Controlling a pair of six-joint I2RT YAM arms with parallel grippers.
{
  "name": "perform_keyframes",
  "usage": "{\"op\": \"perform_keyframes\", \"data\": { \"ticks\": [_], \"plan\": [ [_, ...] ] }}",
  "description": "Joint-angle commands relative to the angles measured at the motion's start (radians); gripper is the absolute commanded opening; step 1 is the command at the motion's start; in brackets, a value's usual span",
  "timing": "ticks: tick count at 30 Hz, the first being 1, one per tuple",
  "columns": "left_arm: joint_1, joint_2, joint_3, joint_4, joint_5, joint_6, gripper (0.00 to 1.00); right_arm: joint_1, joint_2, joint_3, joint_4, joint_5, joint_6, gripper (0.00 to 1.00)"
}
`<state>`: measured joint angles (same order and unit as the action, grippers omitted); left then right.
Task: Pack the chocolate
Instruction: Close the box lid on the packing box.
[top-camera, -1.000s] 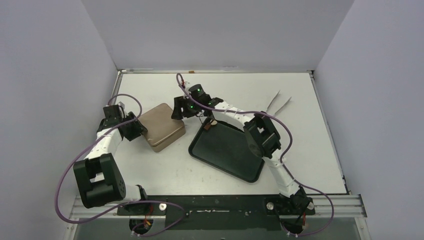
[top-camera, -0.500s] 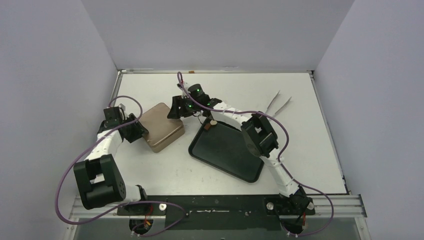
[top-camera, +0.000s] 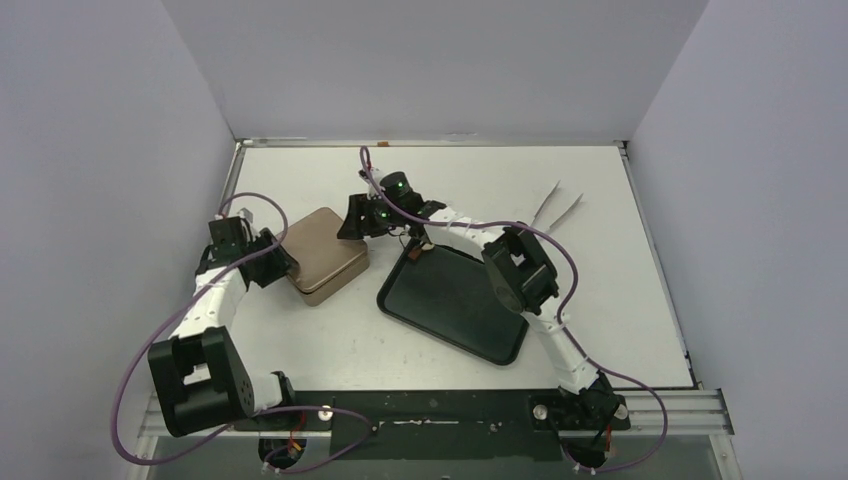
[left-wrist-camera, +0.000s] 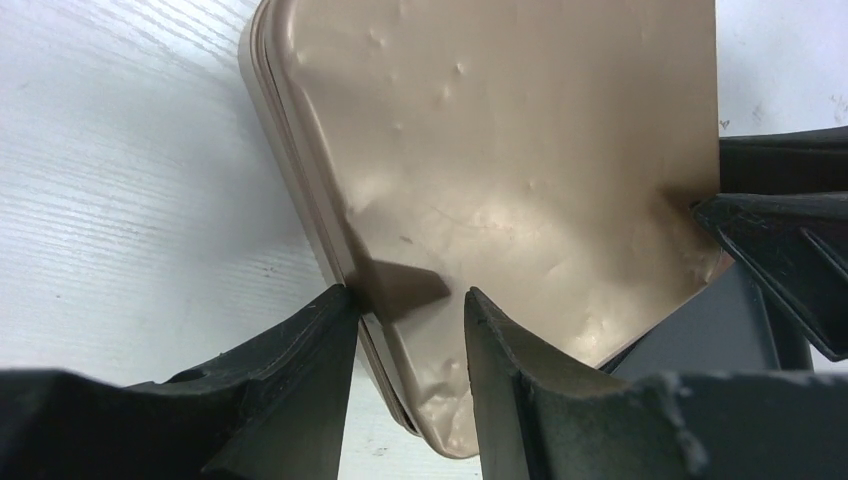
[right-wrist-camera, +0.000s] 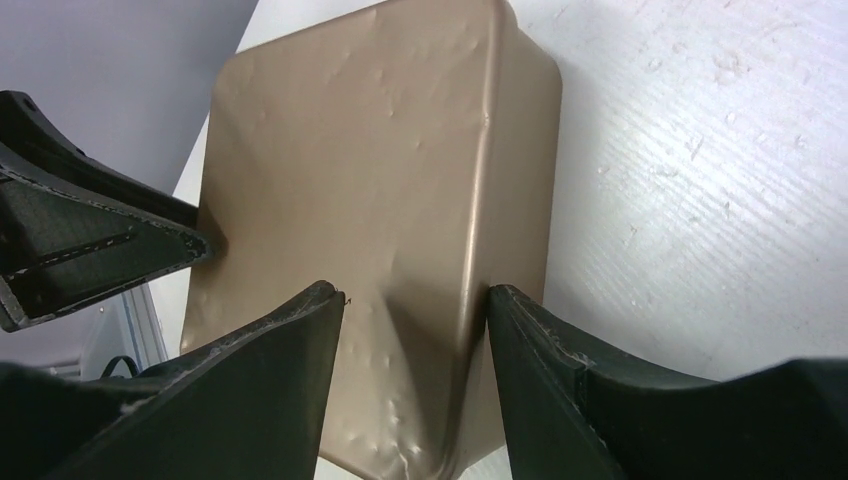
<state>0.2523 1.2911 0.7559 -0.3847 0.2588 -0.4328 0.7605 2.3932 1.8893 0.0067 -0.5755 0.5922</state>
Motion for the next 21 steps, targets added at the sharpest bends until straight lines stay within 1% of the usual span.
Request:
{"op": "perform_keyframes", "data": {
  "ticks": [1,4,7,12,16,21],
  "plan": [
    [-0.019,-0.048,-0.021,0.006,-0.003,0.003,0.41,0.011,-0.099,-0.022,0.0,0.019,-0.015,0.56],
    [-0.021,-0.042,-0.039,-0.001,-0.023,0.009,0.41,0.013,-0.106,-0.03,-0.004,0.04,-0.025,0.56],
    [-0.021,-0.043,-0.041,-0.011,-0.06,0.015,0.41,0.012,-0.104,-0.025,-0.042,0.042,-0.033,0.56],
    [-0.021,-0.088,-0.022,-0.021,-0.109,0.016,0.43,0.013,-0.105,-0.021,-0.061,0.058,-0.049,0.56],
    [-0.019,-0.098,-0.024,-0.02,-0.086,0.002,0.45,0.014,-0.109,-0.011,-0.068,0.061,-0.056,0.51],
    [-0.019,-0.081,-0.03,-0.016,-0.08,0.001,0.45,0.024,-0.126,0.008,-0.119,0.078,-0.084,0.51]
  ]
}}
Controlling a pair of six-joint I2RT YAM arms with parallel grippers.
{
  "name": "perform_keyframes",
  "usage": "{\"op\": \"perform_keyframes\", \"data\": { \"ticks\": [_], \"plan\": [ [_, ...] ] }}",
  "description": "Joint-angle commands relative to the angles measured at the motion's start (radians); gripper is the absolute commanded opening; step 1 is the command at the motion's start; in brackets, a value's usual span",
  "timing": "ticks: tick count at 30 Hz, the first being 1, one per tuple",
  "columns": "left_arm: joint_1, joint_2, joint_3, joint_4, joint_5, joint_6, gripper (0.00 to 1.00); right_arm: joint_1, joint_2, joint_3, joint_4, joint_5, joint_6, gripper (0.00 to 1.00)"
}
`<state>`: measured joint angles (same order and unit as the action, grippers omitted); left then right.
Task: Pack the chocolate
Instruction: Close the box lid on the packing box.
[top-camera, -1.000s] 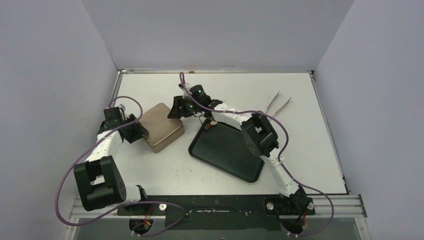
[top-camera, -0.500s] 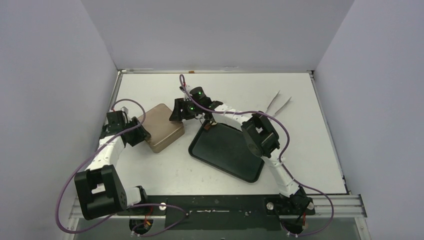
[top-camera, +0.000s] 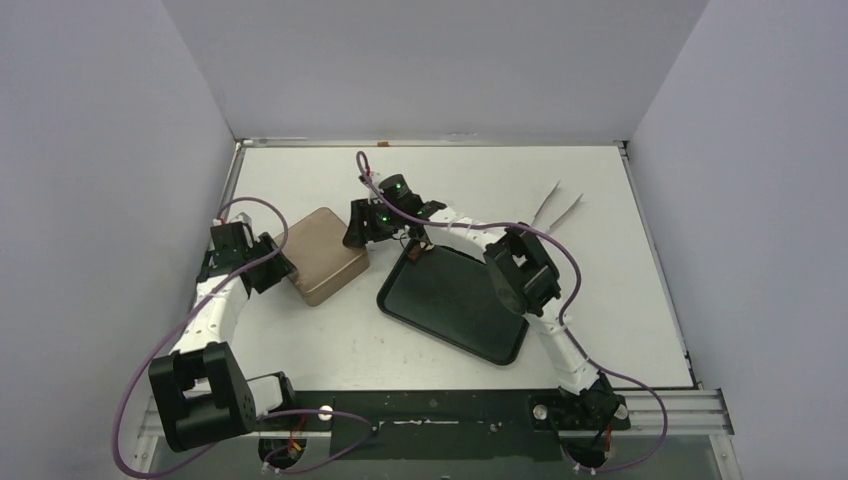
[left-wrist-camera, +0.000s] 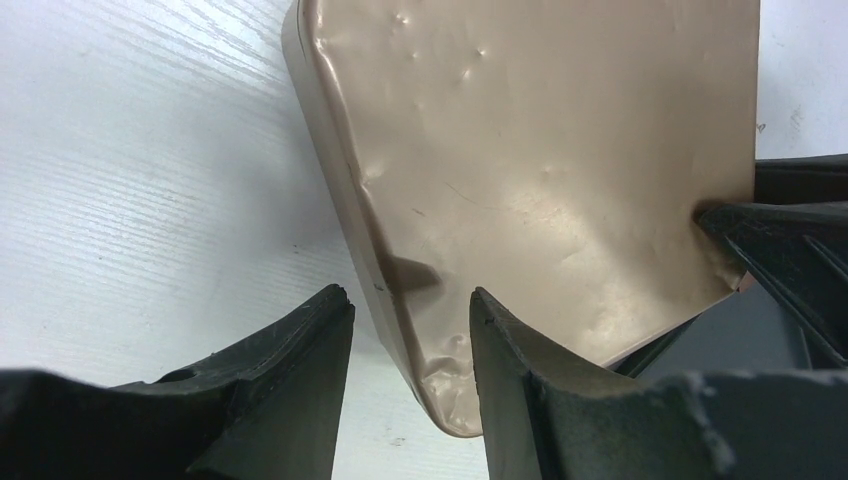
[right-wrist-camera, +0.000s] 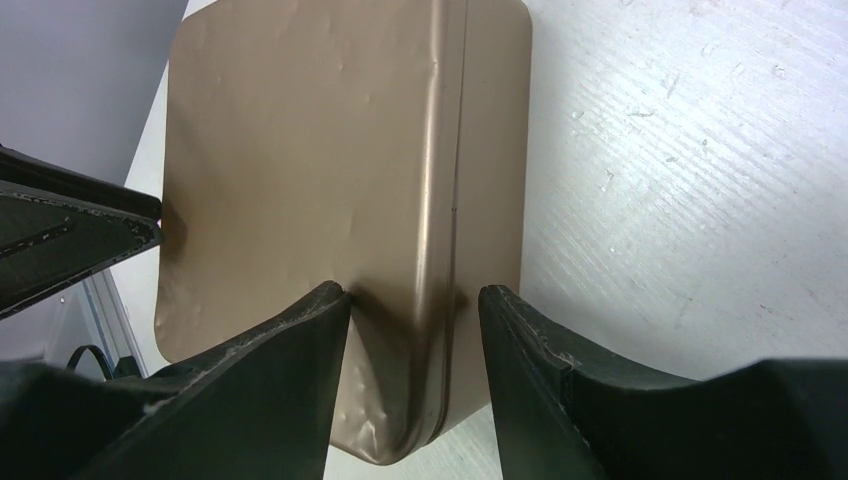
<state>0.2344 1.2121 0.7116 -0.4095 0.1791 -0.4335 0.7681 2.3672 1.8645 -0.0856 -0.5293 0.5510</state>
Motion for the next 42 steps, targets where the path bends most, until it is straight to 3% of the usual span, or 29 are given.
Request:
{"op": "perform_keyframes", "data": {
  "ticks": [1,19,26,30,34,42],
  "plan": [
    [-0.001,0.001,0.015,0.008,-0.004,0.002,0.45,0.021,-0.107,0.034,-0.038,0.041,-0.05,0.51],
    [-0.014,-0.014,0.003,-0.022,-0.054,0.004,0.39,0.053,-0.115,0.037,-0.174,0.197,-0.098,0.47],
    [-0.014,-0.064,-0.003,-0.039,-0.072,0.008,0.4,0.067,-0.112,0.006,-0.182,0.215,-0.1,0.42],
    [-0.012,-0.062,-0.033,0.006,0.02,-0.037,0.47,0.075,-0.131,0.0,-0.206,0.231,-0.092,0.46],
    [-0.015,-0.053,-0.045,0.004,-0.012,-0.063,0.47,0.075,-0.162,-0.016,-0.239,0.258,-0.074,0.5],
    [-0.037,-0.098,-0.06,0.0,-0.04,-0.152,0.37,0.073,-0.194,-0.082,-0.189,0.281,-0.021,0.43]
  ]
}}
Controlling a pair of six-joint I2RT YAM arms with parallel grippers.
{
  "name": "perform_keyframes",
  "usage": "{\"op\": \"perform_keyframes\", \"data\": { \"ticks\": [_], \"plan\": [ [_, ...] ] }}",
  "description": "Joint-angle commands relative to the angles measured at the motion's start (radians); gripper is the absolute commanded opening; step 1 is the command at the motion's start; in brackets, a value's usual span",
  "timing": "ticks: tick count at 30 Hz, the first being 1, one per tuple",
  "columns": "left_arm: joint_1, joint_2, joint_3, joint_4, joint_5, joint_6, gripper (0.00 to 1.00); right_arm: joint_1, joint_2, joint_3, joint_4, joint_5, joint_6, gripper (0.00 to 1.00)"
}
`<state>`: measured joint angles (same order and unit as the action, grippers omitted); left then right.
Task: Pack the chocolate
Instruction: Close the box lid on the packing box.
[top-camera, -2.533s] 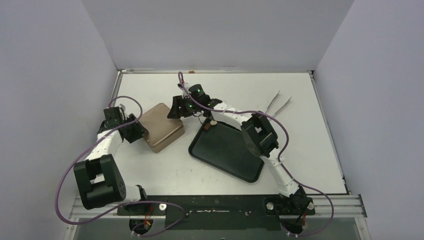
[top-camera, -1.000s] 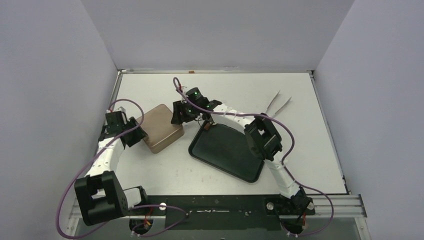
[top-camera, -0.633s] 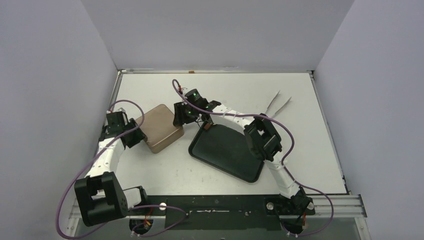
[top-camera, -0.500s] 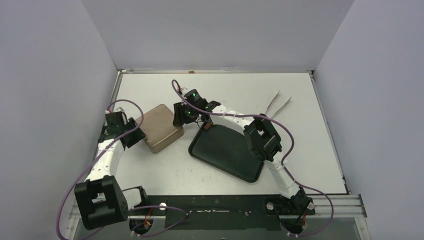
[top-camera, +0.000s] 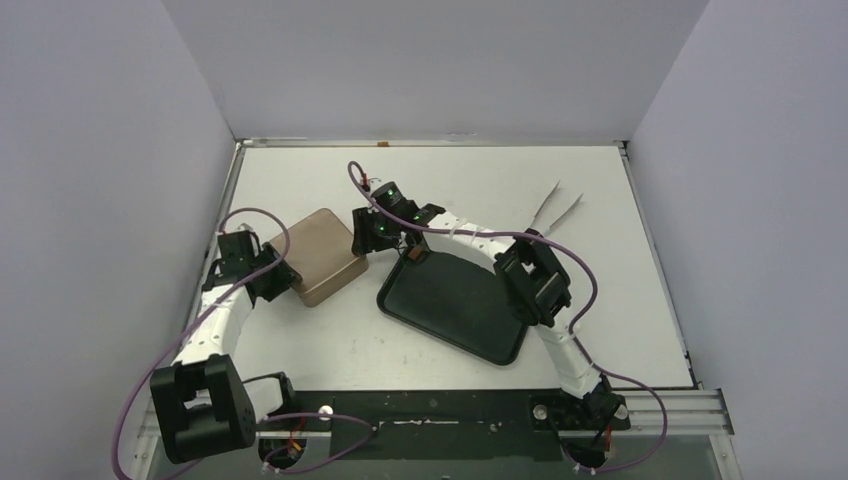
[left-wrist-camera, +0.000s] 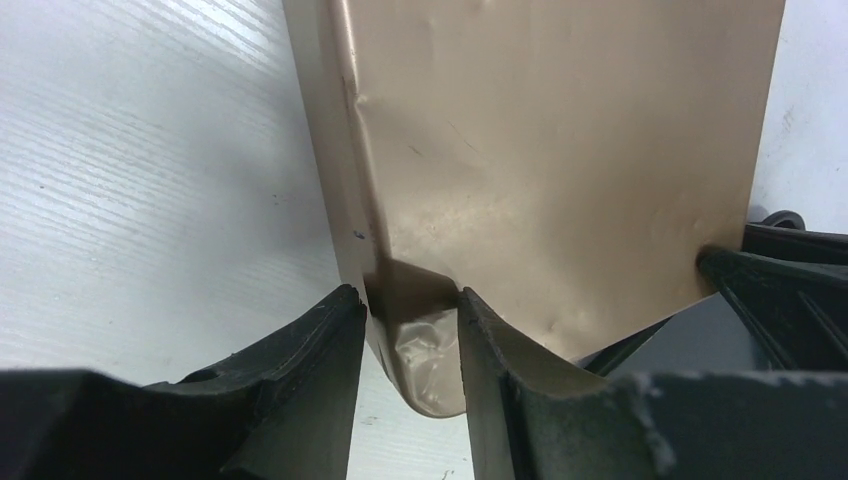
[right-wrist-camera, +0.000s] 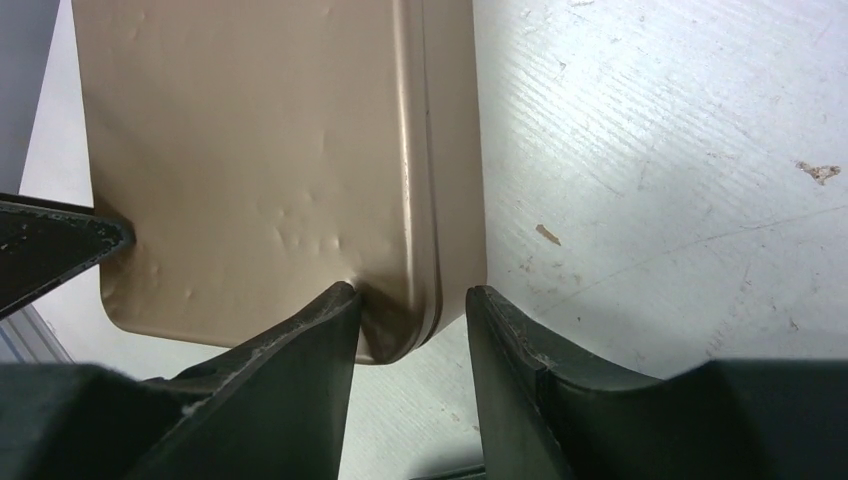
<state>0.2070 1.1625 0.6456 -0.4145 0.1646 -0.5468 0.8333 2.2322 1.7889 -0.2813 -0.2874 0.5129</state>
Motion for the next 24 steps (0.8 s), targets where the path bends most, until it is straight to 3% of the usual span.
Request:
{"op": "perform_keyframes", "data": {
  "ticks": [1,4,10,16,21,24],
  "plan": [
    [-0.009,-0.073,0.016,-0.004,-0.04,-0.035,0.38,0.007,-0.065,-0.006,0.008,0.044,0.016,0.44],
    [-0.008,-0.119,0.068,-0.027,-0.099,-0.013,0.47,0.003,-0.106,-0.015,0.011,0.055,0.015,0.48],
    [0.007,-0.092,0.177,0.026,-0.141,0.041,0.48,0.012,-0.201,-0.096,0.028,0.082,0.029,0.51],
    [0.015,0.047,0.281,0.159,-0.135,0.122,0.48,0.02,-0.273,-0.233,0.139,0.073,0.17,0.57],
    [0.02,0.141,0.272,0.364,-0.093,0.167,0.49,0.052,-0.341,-0.422,0.444,0.017,0.362,0.58],
    [0.02,0.211,0.31,0.369,-0.099,0.203,0.49,0.078,-0.347,-0.488,0.529,0.027,0.479,0.63]
  ]
}}
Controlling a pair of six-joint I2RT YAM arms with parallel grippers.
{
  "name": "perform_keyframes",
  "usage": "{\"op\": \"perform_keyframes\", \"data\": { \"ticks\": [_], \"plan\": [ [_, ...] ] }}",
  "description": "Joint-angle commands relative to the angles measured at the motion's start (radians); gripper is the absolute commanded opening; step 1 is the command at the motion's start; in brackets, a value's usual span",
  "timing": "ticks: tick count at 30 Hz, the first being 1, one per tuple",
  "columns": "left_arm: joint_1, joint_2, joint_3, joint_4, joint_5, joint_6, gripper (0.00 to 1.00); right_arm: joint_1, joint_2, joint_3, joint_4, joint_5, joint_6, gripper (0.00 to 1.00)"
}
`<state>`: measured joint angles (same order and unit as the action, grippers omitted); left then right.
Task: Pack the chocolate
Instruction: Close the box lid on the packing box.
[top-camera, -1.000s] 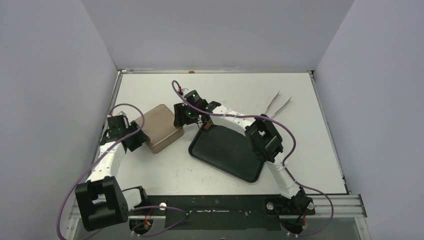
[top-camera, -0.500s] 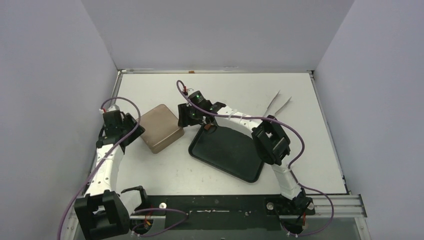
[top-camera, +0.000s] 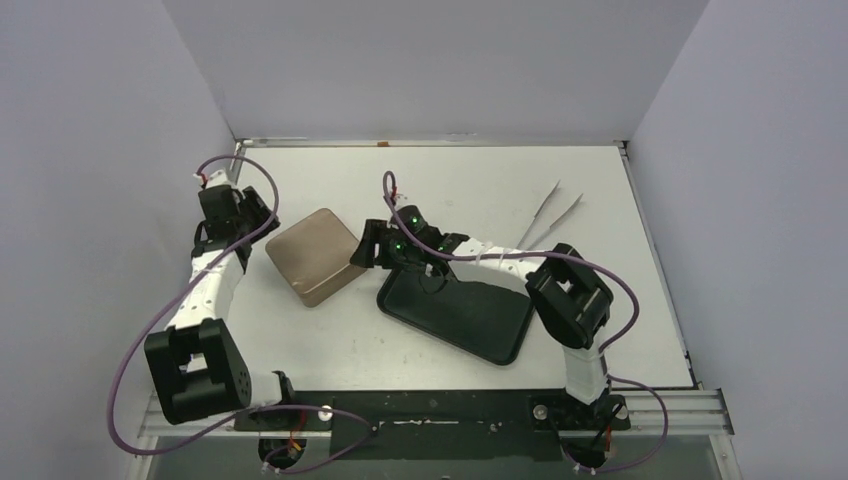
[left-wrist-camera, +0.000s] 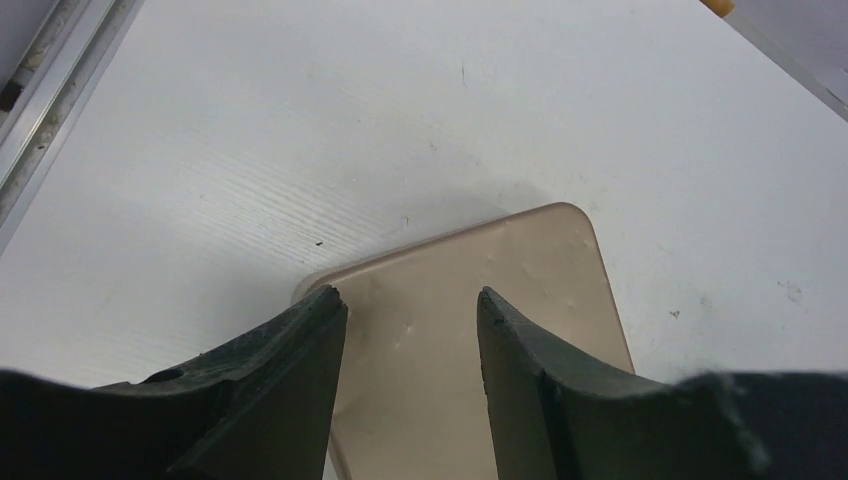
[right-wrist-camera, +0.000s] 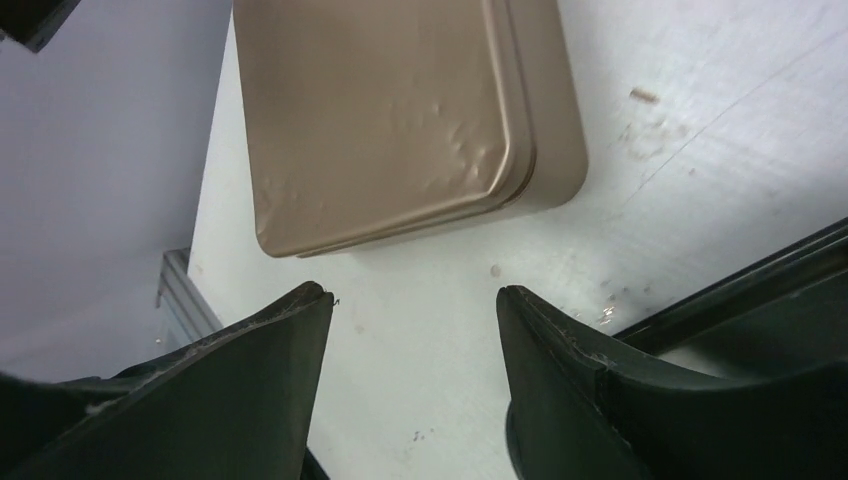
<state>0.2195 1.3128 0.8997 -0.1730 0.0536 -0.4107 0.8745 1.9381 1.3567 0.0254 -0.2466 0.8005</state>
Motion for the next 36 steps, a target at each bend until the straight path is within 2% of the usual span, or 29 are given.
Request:
{"op": "perform_keyframes", "data": {
  "ticks": [1,10,19,27,32,36],
  "plan": [
    [0.007,0.085,0.074,0.118,0.015,0.084,0.49,0.044,-0.053,-0.07,0.249,-0.005,0.229,0.63],
    [0.006,0.248,0.185,0.041,0.076,0.164,0.49,0.067,0.022,-0.114,0.429,0.033,0.46,0.6],
    [-0.029,0.327,0.238,-0.041,0.016,0.178,0.47,0.06,0.072,-0.093,0.39,0.066,0.535,0.62],
    [-0.063,0.399,0.267,-0.09,0.002,0.141,0.42,0.055,0.103,-0.088,0.419,0.074,0.576,0.6],
    [-0.068,0.408,0.259,-0.105,0.028,0.121,0.4,0.046,0.136,-0.087,0.418,0.072,0.586,0.58],
    [-0.1,0.406,0.265,-0.156,-0.005,0.133,0.4,0.033,0.171,-0.078,0.425,0.064,0.583,0.55]
  ]
}}
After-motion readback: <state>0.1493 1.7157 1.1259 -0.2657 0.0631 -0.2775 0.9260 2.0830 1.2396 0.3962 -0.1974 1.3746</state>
